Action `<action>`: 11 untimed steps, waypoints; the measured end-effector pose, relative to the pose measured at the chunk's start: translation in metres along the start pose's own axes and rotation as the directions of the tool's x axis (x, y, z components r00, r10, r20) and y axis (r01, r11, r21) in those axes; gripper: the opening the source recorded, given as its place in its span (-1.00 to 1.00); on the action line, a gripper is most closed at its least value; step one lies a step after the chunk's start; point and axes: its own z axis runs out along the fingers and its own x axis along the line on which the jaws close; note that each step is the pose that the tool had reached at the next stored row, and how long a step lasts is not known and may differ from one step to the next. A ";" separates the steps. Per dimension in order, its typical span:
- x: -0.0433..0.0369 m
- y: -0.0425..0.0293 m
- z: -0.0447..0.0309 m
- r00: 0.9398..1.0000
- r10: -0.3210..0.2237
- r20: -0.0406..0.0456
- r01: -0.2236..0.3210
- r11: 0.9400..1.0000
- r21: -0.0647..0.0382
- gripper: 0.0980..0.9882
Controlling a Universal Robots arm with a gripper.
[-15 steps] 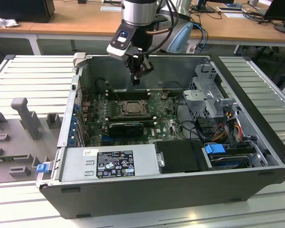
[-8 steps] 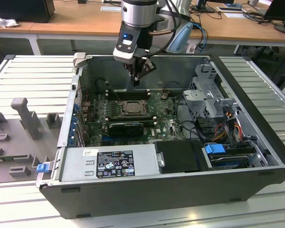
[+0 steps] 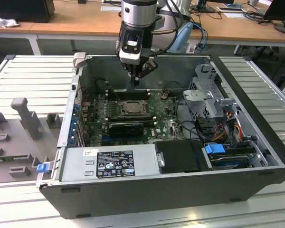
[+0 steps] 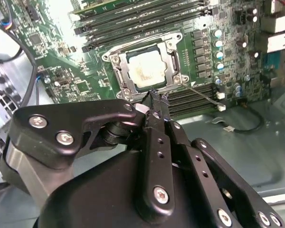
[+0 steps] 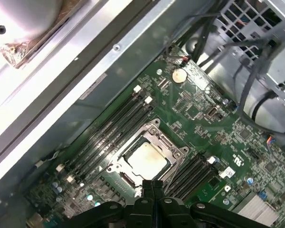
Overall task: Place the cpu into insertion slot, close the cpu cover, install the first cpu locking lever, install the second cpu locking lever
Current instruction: 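Install the first cpu locking lever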
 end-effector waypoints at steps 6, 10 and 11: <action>0.0000 0.0000 0.0000 0.996 -0.084 -0.001 0.084 0.996 0.001 -0.98; 0.0000 0.0000 0.0000 0.993 -0.121 -0.001 0.121 0.993 0.001 -0.98; 0.0000 0.0000 0.0000 0.990 -0.138 -0.001 0.138 0.990 0.001 -0.98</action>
